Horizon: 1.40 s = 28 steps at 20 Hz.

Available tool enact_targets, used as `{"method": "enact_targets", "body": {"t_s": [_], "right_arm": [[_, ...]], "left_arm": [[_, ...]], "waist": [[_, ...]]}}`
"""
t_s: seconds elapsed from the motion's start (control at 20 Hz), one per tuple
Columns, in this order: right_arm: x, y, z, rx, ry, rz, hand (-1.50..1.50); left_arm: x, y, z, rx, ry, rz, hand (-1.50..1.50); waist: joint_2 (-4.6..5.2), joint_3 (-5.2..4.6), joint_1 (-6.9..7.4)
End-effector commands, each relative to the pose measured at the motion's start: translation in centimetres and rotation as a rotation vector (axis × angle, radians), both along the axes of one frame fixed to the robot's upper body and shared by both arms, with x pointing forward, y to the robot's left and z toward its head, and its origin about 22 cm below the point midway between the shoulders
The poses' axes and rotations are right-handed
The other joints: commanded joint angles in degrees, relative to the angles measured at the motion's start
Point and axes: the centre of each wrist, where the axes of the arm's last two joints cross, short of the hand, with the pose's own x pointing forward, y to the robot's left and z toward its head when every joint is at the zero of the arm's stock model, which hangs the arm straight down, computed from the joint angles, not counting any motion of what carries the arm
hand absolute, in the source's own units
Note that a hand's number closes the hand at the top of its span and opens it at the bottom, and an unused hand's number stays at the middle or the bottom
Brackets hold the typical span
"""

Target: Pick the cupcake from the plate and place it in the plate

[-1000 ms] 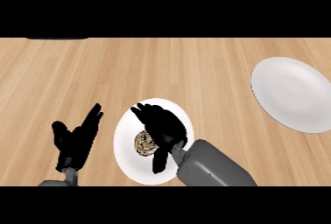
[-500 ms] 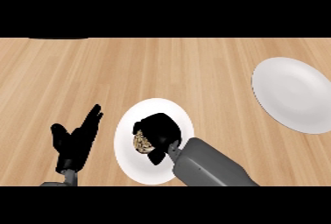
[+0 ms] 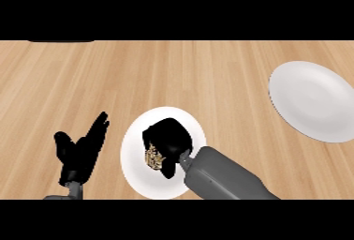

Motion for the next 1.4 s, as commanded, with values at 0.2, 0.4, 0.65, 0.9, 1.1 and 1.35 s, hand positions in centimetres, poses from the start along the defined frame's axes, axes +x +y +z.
{"method": "enact_targets", "body": {"t_s": [0.2,0.4,0.65,0.9,1.1,1.35], "right_arm": [[-1.0,-1.6,1.7,0.255,-0.222,-0.29,1.5],[-1.8,-5.0,1.0,0.274,-0.329,-0.568,1.5],[-4.2,-7.6,3.8,0.381,-0.495,-0.731,1.5],[-6.0,-11.0,6.1,0.529,-0.556,-0.928,1.5],[-7.2,-14.2,6.3,0.613,-0.58,-1.026,1.5],[-6.7,-17.8,5.8,0.725,-0.647,-1.109,1.5]], "left_arm": [[-0.2,1.5,-1.0,-0.007,0.055,0.043,0.0],[-1.8,1.8,-1.7,0.004,0.081,0.064,0.0],[-1.3,-0.3,-1.1,-0.021,0.071,0.055,0.0],[-1.6,0.5,-1.0,-0.005,0.069,0.041,0.0],[-1.5,2.6,-1.0,-0.007,0.053,0.035,0.0],[-1.0,-0.2,-1.5,-0.02,0.064,0.021,0.0]], "waist": [[-0.3,-0.3,-2.31],[-0.94,-0.33,-4.22],[-0.66,-0.32,-3.78],[-0.22,-0.28,-2.49],[0.05,-0.28,-1.85],[0.22,-0.27,-1.16]]}}
